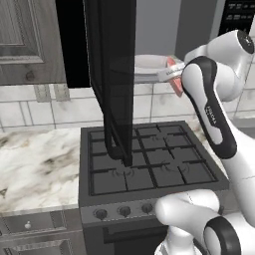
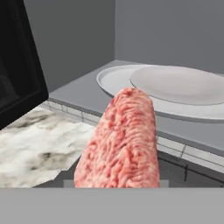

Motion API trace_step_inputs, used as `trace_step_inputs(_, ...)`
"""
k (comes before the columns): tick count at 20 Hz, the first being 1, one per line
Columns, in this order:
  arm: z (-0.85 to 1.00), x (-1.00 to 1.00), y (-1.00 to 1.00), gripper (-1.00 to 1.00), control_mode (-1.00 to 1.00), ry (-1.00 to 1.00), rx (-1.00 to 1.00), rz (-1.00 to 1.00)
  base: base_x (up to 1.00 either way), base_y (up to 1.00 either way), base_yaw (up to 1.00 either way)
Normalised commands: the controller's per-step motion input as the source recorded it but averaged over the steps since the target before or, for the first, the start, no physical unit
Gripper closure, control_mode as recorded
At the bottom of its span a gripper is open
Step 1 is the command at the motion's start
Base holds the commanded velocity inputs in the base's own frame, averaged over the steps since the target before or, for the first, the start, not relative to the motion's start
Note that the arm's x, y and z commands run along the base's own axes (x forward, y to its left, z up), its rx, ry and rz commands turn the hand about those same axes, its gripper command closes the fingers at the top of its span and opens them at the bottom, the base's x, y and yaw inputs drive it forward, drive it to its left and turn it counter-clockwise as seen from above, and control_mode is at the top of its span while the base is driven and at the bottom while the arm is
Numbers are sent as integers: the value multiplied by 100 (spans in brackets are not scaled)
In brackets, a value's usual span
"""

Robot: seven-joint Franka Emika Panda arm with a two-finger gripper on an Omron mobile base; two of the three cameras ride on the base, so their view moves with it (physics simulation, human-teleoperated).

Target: Transport the steak from the fridge to the microwave and turn on the microwave.

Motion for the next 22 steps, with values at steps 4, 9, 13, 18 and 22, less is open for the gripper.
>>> trace_step_inputs(4, 24, 41, 0, 100, -100, 0, 0, 0, 0, 0, 0)
trace_step_inputs(9, 20, 41, 0, 100, -100, 0, 0, 0, 0, 0, 0)
trace_step_inputs(13, 16, 40, 0, 100, -100, 3, -1, 0, 0, 0, 0)
trace_step_inputs(18, 12, 36, 0, 100, -100, 14, -3, 0, 0, 0, 0)
trace_step_inputs(22, 2, 36, 0, 100, -100, 13, -6, 0, 0, 0, 0)
